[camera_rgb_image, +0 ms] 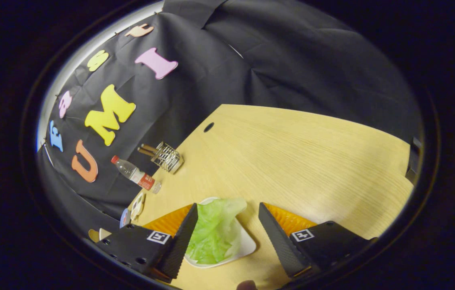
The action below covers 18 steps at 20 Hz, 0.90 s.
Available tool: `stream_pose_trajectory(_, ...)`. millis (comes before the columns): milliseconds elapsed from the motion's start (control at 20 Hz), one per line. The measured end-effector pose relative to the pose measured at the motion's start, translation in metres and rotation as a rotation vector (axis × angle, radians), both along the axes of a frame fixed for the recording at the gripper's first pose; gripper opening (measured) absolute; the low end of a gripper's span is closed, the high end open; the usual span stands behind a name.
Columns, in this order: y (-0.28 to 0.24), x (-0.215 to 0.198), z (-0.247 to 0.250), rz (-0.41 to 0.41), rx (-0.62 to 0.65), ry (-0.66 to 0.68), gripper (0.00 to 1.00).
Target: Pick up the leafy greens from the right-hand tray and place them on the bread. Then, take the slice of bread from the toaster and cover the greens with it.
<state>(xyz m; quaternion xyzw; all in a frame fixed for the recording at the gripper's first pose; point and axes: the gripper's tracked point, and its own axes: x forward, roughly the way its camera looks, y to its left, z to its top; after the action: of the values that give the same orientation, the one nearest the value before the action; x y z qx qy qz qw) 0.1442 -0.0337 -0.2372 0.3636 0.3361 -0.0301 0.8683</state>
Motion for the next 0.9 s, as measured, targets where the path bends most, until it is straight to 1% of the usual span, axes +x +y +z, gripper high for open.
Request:
stream_pose_trajectory(50, -0.002, 0.003, -0.001, 0.001, 0.006, -0.001, 0.86)
stream_pose_trajectory(100, 0.002, 0.005, -0.002, 0.006, 0.021, -0.003, 0.81)
stream_pose_trajectory(200, 0.004, 0.015, -0.011, 0.010, 0.039, 0.007, 0.77)
stream_pose_trajectory(450, -0.003, 0.014, -0.013, 0.021, 0.048, 0.037, 0.25)
stream_pose_trajectory(500, -0.004, 0.015, -0.012, 0.021, 0.046, 0.035, 0.18)
stream_pose_trajectory(550, -0.004, 0.011, -0.011, 0.031, 0.044, 0.038, 0.09)
stream_pose_trajectory(600, -0.007, 0.009, -0.009, 0.033, 0.042, 0.029, 0.07)
stream_pose_trajectory(650, -0.007, 0.011, -0.007, 0.035, 0.041, 0.028, 0.00)
stream_pose_trajectory(900, 0.000, 0.006, 0.030, 0.052, 0.092, -0.050, 0.00)
